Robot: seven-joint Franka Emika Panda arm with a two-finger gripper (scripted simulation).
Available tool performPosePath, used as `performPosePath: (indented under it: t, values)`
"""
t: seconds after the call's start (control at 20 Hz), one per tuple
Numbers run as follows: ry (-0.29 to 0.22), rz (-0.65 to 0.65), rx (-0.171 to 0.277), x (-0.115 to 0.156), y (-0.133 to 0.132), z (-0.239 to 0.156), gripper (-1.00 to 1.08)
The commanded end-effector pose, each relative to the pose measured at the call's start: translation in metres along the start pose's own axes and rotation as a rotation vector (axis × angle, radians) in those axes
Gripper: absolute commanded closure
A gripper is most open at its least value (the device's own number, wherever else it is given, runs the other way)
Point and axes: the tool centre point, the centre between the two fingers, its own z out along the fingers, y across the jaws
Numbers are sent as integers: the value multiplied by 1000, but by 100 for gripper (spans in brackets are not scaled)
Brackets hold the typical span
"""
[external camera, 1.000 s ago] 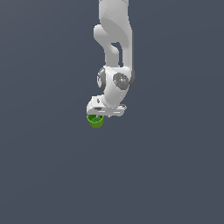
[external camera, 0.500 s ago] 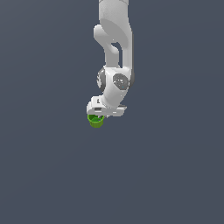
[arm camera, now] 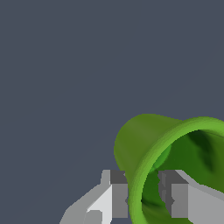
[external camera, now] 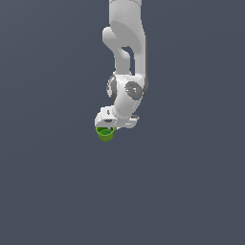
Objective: Pick up the object and move it to a goal position.
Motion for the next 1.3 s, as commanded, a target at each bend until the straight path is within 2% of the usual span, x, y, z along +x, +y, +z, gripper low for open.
performPosePath:
  t: [0.0,0.3,0.65,0.95,1.25]
  values:
    - [4,-28,-9,8,0,-4,108]
    - [15,-143,-44,35,-6,-16,108]
    - [35,-351,-109,83,-24,-38,108]
    - [54,-558,-172,125,-54,-59,108]
    - [76,-782,-241,162,-97,-79,108]
